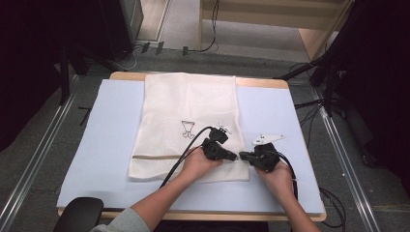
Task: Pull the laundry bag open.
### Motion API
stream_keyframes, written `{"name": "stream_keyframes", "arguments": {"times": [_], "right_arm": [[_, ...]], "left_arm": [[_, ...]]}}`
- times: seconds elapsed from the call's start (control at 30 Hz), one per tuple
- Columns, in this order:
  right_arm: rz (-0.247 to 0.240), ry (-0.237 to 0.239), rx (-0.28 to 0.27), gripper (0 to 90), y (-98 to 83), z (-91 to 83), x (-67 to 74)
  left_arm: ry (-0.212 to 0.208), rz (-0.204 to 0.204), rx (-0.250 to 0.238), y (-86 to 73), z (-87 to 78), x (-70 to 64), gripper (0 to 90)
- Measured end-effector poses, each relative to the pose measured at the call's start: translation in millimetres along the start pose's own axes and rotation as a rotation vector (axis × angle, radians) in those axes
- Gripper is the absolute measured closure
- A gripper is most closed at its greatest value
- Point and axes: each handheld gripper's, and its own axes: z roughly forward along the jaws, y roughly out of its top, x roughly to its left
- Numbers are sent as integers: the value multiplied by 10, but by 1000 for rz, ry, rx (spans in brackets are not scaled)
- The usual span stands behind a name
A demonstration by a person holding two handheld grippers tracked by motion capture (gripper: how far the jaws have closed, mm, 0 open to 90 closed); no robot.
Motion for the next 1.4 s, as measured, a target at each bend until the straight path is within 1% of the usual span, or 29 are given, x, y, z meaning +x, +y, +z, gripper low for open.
{"name": "stream_keyframes", "arguments": {"times": [0.1,0.13,0.3,0.37,0.47,0.53,0.57,0.6,0.63,0.7,0.8,0.83,0.9,1.03,1.1,1.17,1.2,1.23,1.27,1.4], "right_arm": [[1,4,-2,900,-3,1,-2],[1,3,-2,900,-3,2,-1],[-7,2,-3,900,-5,4,9],[-17,-3,-2,900,-7,1,12],[-21,-4,-3,900,-9,1,8],[-19,-1,-9,900,-14,3,3],[-20,0,-10,900,-16,3,1],[-20,-1,-13,900,-17,3,0],[-20,-1,-13,900,-17,3,0],[-18,-1,-13,900,-18,3,0],[-19,-1,-15,900,-20,3,-1],[-19,-1,-15,900,-20,3,-1],[-22,2,-21,900,-27,3,-2],[-24,7,-23,900,-34,2,-8],[-22,9,-25,900,-34,3,-14],[-15,8,-20,900,-33,-1,-13],[-15,8,-20,900,-33,-1,-13],[-13,10,-25,900,-33,4,-19],[-9,13,-24,900,-32,4,-21],[-6,15,-20,900,-27,3,-21]], "left_arm": [[-12,-7,7,-6,-39,29,886],[-8,7,13,-9,-50,34,886],[-10,5,18,-16,-71,37,887],[-15,-8,23,-16,-91,62,889],[-23,-7,29,-22,-124,89,889],[-24,-10,31,-36,-183,124,889],[-28,-12,41,-41,-205,144,889],[-26,-21,36,-49,-225,160,889],[-26,-21,36,-49,-225,160,889],[-40,-30,40,-74,-282,201,888],[-27,-27,45,-103,-342,210,888],[-27,-27,45,-103,-342,210,888],[-34,-33,45,-131,-401,246,888],[-11,-21,45,-169,-472,271,888],[-6,-21,46,-194,-529,296,888],[-6,-34,44,-228,-592,342,887],[-6,-34,44,-228,-592,342,888],[4,-39,42,-267,-663,374,888],[6,-36,48,-289,-699,390,888],[4,-47,35,-370,-846,453,887]]}}
